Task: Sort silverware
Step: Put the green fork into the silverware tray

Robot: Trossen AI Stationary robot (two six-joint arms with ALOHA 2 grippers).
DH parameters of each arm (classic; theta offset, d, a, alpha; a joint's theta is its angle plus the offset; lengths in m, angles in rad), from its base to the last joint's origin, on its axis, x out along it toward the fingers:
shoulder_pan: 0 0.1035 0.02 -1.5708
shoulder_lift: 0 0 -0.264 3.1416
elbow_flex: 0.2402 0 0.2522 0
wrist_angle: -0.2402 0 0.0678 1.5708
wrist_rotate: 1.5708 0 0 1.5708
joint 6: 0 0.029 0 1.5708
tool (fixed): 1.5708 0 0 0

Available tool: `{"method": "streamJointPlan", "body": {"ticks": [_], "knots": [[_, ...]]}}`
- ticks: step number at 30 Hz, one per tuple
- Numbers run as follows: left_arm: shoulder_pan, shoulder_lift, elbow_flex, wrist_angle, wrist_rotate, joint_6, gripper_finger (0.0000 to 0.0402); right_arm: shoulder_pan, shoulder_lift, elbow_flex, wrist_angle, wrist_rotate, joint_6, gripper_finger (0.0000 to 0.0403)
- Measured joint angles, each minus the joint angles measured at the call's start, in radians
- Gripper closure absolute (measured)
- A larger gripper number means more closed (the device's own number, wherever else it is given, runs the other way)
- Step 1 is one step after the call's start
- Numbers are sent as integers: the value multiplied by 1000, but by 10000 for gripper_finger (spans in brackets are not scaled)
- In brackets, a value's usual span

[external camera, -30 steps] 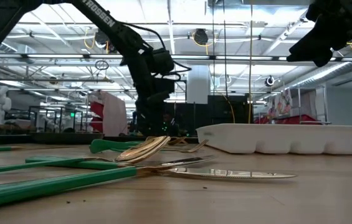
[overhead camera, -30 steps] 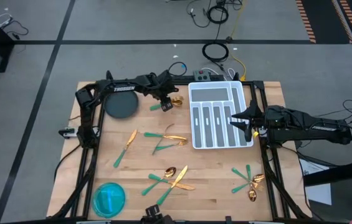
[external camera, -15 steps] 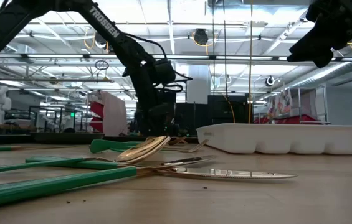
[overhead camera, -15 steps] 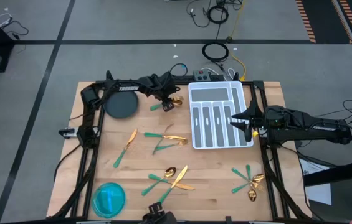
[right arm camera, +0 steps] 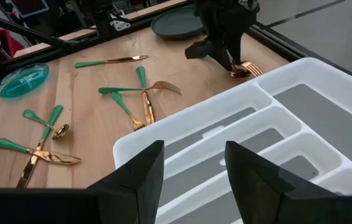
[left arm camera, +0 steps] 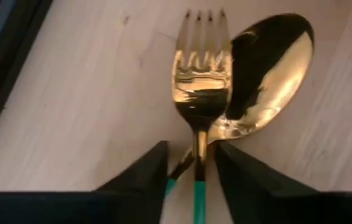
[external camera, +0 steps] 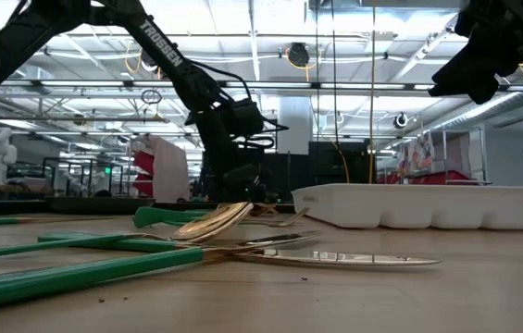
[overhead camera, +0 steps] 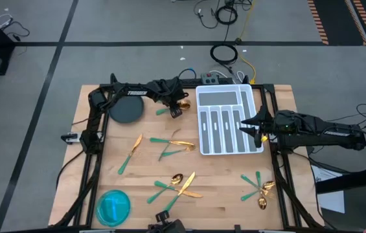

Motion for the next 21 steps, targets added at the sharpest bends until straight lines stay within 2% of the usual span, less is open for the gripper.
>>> {"method": "streamJointPlan", "body": {"ticks": [4, 5, 16, 21], "knots": [[-2, -4, 0, -1, -4, -4, 371, 0, 0, 0, 0, 0, 0, 238], [-2, -6, 3, -7, -5, -7, 382, 0, 0, 0, 0, 0, 0, 238], [-3, -4, 62, -31, -19, -48, 389, 0, 0, 0, 0, 1, 5, 238], [-2, -4, 62, -51, -13, -49, 361, 0, 0, 0, 0, 1, 26, 238]]}}
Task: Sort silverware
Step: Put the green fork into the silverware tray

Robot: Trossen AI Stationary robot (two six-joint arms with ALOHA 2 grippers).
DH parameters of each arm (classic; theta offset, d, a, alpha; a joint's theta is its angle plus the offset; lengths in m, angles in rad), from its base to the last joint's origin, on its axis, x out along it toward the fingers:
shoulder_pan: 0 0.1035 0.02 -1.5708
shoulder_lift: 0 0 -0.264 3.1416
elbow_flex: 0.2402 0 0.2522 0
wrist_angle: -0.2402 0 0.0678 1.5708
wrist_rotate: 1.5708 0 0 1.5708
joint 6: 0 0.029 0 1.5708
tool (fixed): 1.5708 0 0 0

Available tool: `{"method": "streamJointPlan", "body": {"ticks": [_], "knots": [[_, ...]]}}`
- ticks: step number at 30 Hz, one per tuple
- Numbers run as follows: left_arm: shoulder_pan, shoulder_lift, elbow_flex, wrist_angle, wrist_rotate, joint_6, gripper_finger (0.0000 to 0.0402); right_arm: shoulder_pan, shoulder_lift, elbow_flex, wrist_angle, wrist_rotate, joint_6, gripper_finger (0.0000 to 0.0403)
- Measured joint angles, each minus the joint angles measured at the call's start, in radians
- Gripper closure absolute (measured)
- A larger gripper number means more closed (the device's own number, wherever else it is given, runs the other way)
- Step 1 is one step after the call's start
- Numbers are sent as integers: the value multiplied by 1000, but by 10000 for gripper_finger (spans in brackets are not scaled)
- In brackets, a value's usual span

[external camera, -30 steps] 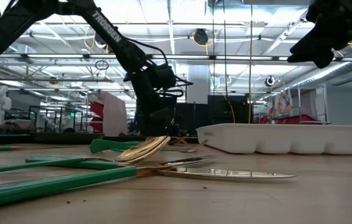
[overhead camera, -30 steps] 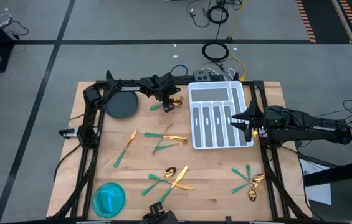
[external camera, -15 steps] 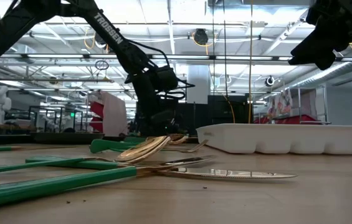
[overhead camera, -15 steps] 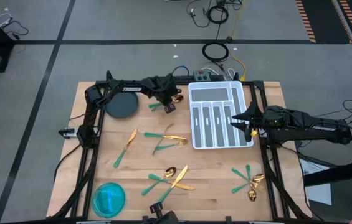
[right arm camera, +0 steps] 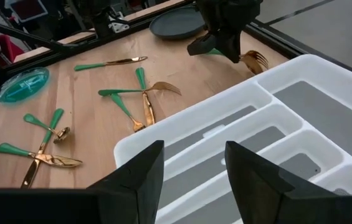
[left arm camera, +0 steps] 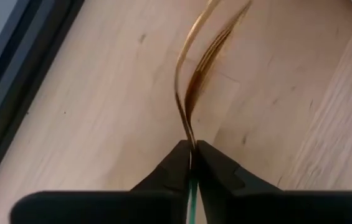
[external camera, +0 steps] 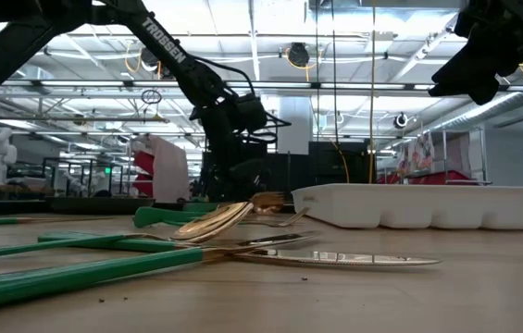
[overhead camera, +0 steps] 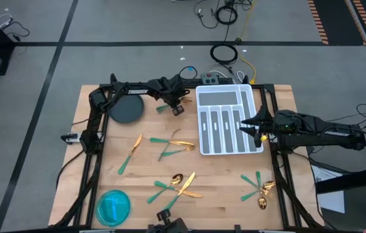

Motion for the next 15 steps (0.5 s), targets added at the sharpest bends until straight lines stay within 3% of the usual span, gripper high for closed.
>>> {"method": "streamJointPlan", "body": {"ticks": [7, 15], "knots": [[6, 4, 0, 2, 13, 14, 316, 0, 0, 0, 0, 0, 0, 238], [12, 5, 0, 4, 12, 22, 308, 0, 0, 0, 0, 0, 0, 238]]}}
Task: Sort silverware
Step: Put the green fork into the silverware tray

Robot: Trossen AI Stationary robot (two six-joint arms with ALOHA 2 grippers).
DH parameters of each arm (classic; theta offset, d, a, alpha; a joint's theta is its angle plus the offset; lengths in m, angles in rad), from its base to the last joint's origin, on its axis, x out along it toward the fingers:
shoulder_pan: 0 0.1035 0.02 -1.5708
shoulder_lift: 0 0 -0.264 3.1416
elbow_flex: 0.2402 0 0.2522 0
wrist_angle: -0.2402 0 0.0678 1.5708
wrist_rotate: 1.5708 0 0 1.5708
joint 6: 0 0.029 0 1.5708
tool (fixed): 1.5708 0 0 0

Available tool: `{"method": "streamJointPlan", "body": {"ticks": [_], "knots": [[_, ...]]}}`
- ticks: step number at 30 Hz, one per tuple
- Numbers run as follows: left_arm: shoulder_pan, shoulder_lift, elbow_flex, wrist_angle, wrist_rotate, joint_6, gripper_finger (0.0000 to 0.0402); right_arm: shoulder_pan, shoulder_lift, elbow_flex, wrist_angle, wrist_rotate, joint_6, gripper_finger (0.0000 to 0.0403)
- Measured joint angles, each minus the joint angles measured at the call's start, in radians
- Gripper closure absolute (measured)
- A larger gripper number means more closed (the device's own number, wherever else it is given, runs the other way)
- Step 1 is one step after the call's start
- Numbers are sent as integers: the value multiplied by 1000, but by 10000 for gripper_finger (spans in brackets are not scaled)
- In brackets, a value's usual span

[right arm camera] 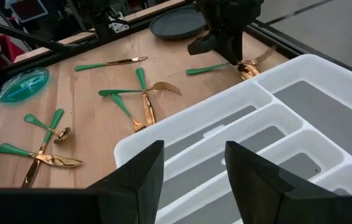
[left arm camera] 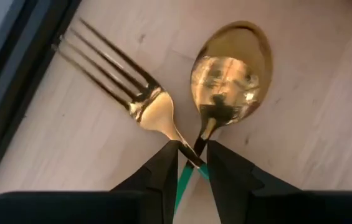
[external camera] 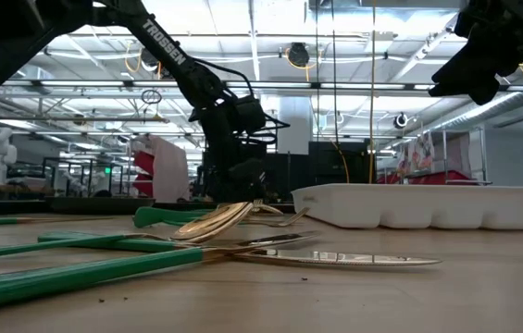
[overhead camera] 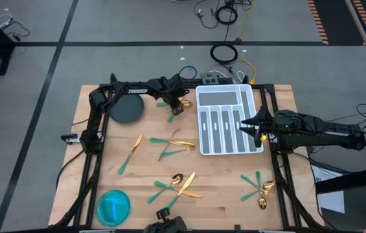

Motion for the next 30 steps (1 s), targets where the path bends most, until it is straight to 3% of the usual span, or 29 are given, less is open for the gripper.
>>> {"method": "streamJointPlan", "body": {"ticks": [13, 20, 30], "knots": [[5, 0, 0, -5, -57, -27, 335, 0, 0, 0, 0, 0, 0, 238], [6, 0, 1, 0, -71, -28, 394, 0, 0, 0, -30, 0, 0, 238], [7, -3, 17, -31, -71, -50, 398, 0, 0, 0, -30, 0, 0, 238]]}}
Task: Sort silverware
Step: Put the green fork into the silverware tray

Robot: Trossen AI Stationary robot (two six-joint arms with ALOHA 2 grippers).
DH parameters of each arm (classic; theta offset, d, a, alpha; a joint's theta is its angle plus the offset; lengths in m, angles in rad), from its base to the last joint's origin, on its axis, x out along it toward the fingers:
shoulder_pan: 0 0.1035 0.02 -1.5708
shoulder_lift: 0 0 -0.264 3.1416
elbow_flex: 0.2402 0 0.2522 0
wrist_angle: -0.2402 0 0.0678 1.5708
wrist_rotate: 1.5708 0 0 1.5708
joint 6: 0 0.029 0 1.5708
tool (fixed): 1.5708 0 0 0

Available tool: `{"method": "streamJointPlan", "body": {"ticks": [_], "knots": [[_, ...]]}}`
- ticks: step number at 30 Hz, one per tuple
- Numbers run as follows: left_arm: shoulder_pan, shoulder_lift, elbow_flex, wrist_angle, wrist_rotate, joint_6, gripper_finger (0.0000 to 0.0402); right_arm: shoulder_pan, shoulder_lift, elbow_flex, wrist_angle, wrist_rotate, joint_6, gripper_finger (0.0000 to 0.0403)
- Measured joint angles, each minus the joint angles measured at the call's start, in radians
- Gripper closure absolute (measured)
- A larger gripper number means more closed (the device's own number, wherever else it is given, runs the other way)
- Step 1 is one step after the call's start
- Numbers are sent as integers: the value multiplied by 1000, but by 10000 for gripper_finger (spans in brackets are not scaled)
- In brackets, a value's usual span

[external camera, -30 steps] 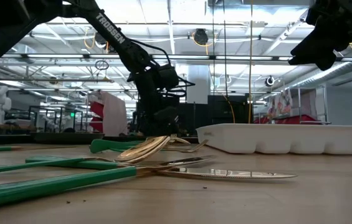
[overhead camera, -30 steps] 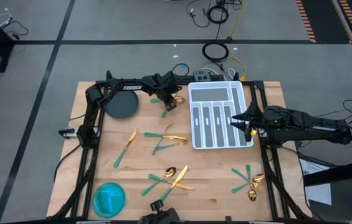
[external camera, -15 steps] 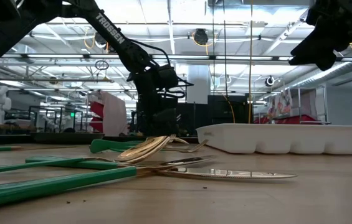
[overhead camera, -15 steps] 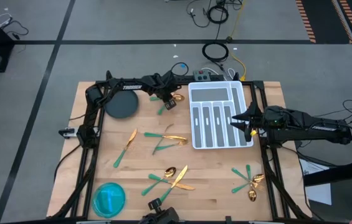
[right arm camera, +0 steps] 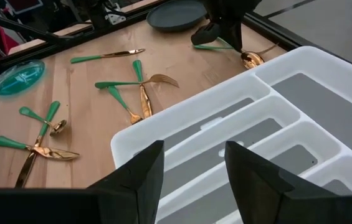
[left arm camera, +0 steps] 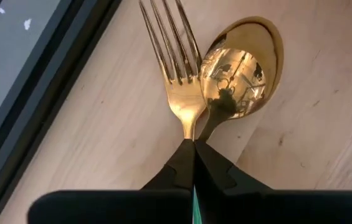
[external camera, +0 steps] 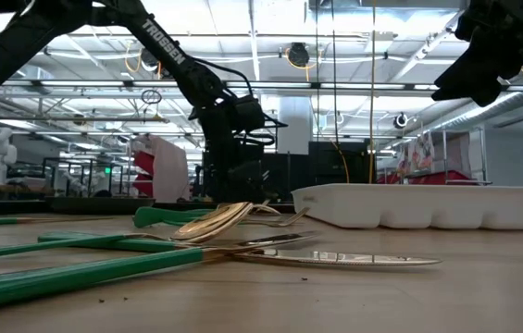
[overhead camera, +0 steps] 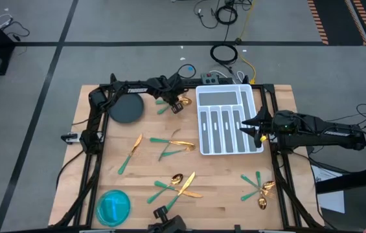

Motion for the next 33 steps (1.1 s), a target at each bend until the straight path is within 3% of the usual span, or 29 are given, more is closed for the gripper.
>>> {"method": "streamJointPlan", "body": {"ticks": [10, 14, 18, 27, 33], "knots": [[2, -2, 116, -111, 0, 23, 400, 0, 0, 0, -1, 6, 0, 238], [2, -3, 172, -309, 60, -9, 392, 0, 0, 0, -15, 6, 17, 238], [2, -3, 176, -451, 93, -26, 358, 0, 0, 0, -32, 5, 34, 237], [10, -3, 151, -355, 111, -75, 276, 0, 0, 0, -24, 5, 34, 235], [10, -3, 149, -352, 93, -80, 255, 0, 0, 0, -24, 5, 34, 235]]}}
